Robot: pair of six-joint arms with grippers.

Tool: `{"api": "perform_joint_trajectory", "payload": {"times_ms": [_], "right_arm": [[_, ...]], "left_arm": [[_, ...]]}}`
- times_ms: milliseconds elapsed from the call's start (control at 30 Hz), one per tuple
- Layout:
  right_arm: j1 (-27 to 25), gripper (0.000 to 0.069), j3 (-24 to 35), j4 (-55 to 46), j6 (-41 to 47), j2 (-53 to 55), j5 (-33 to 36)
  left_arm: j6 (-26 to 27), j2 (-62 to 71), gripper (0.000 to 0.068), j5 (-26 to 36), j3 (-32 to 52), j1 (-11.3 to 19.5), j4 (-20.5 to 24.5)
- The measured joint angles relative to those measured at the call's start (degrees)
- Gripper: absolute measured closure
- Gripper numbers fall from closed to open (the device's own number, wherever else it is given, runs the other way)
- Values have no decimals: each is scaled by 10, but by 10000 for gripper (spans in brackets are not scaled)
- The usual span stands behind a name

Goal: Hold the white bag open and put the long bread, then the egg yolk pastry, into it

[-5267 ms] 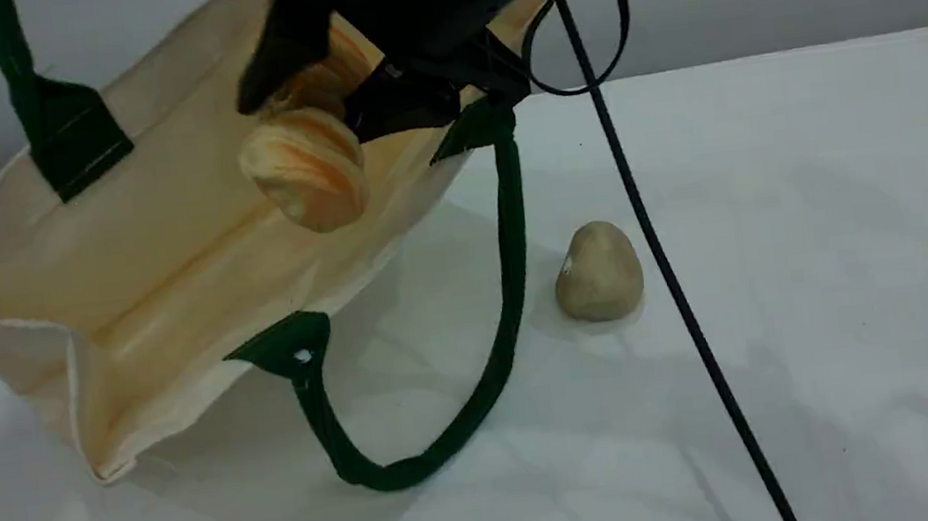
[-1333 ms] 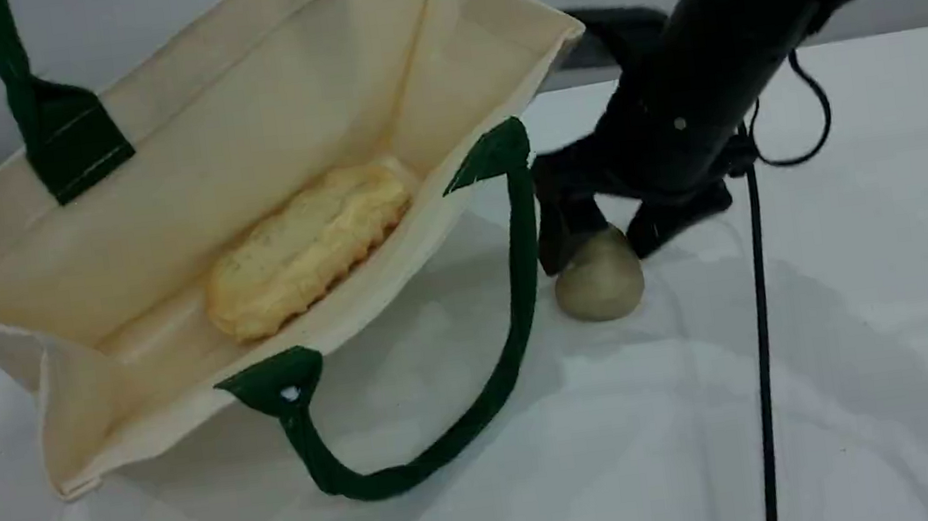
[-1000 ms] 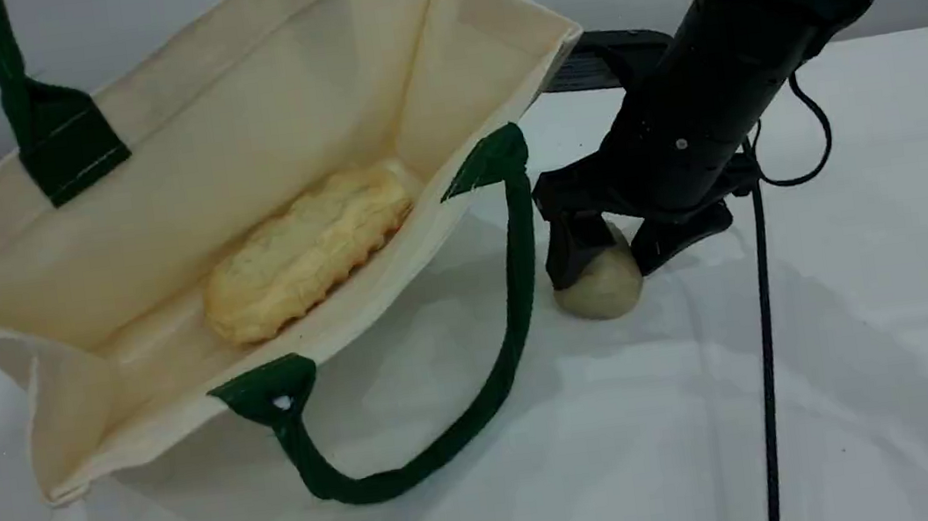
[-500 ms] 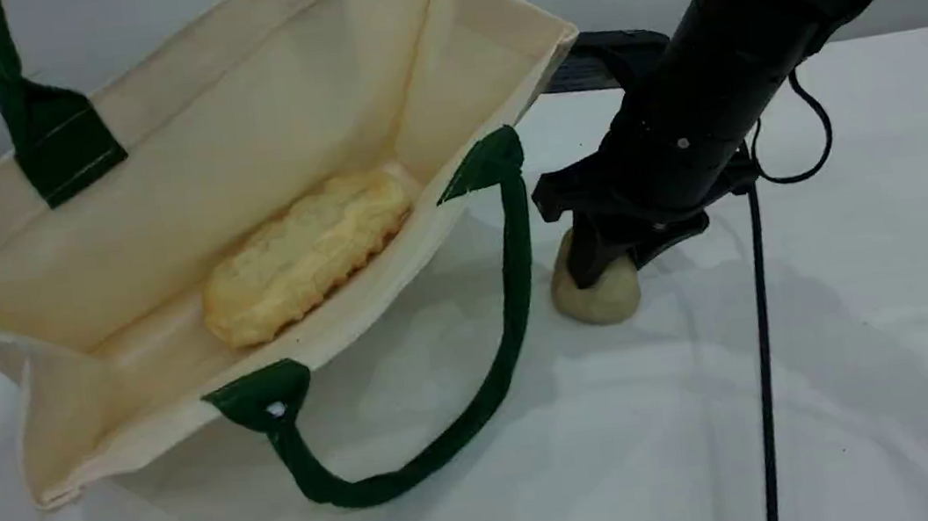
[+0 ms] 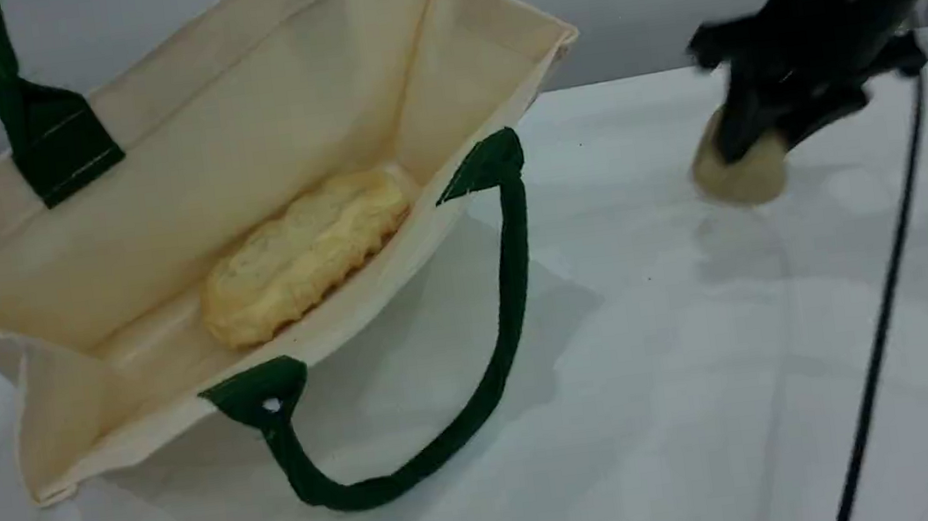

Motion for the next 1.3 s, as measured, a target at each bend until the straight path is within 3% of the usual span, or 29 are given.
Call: {"api": "perform_joint_trajectory", "payload": {"times_ms": [167,367,533,733,933,1300], "right_arm": [[-17,477,2,-1,15,-51,35],[-13,477,19,5,26,-134,51],[-13,479,67,26,26,-215,43],[4,480,158,101,-34,-308,-2],[62,481,222,198,-114,-351,-20],[243,481,225,266,-140,-349,-92]], "left_arm": [[15,0,602,0,0,0,2],[-3,0,602,0,0,1,3],[-3,0,602,0,0,1,2],[1,0,602,0,0,1,2],[3,0,602,0,0,1,-14],[3,0,602,0,0,1,-15]]}}
